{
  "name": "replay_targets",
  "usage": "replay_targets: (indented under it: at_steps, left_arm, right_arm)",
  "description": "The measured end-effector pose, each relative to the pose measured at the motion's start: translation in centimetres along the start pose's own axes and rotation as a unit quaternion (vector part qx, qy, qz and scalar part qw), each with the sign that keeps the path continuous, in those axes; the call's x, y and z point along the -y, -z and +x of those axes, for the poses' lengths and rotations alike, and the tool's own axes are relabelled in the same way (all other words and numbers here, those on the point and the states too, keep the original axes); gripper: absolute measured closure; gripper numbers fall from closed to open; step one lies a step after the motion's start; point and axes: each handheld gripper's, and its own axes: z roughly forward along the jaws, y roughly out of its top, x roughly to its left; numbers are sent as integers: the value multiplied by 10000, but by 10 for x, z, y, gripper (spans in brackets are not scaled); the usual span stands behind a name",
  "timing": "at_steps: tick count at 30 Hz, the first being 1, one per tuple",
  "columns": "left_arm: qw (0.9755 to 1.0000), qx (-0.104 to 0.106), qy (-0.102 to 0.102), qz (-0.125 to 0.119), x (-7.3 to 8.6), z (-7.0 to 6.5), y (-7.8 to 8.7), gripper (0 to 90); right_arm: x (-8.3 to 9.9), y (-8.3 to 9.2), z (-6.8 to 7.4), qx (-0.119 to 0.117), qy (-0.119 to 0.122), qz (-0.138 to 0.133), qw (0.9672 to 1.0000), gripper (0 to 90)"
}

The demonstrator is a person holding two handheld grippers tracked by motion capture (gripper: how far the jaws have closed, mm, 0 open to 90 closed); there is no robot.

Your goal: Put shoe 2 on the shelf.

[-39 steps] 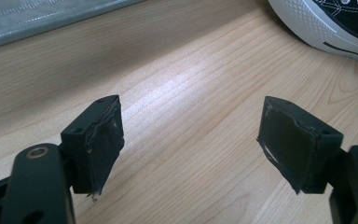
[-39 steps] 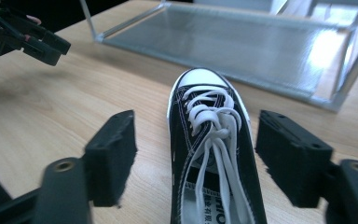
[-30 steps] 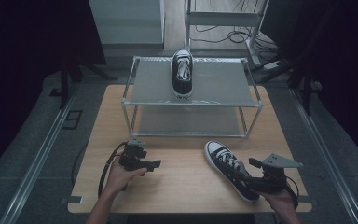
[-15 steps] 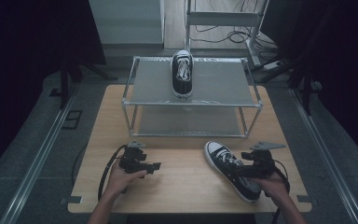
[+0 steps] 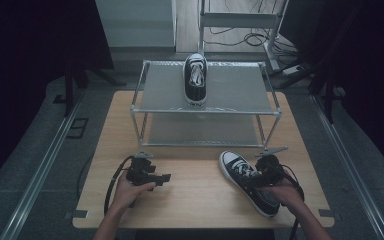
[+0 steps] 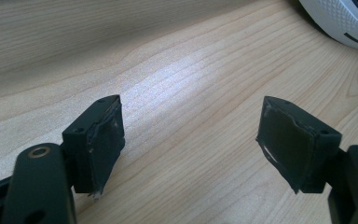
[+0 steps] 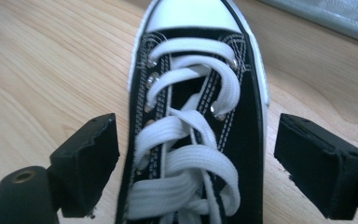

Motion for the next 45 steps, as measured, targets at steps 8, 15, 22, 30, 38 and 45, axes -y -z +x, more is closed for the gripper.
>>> replay_targets:
  at_steps: [8,15,22,30,38,45]
  left_arm:
    - [10000,4,29,7,0,0,-1,233]
    - [10000,28,29,-12,1,-1,0,235]
    - [10000,6,54,-4,1,0,-1,237]
    - [10000,-1,82,-8,2,1,1,237]
    - [9999,10,125,-43,3,3,2,237]
    - [9999,21,142,-59,3,3,3,237]
  right_arm:
    - [-1,-14,2,130,112,502,9986,74]
    - [-3,-22,5,208,200,864,9958,64]
    - [-3,-22,2,136,89,839,9963,95]
    - [-3,-18,-2,43,-51,806,9967,130]
    - [-5,-3,-6,-323,-407,531,9972,138]
    - [-9,16,-7,-431,-510,190,9976,140]
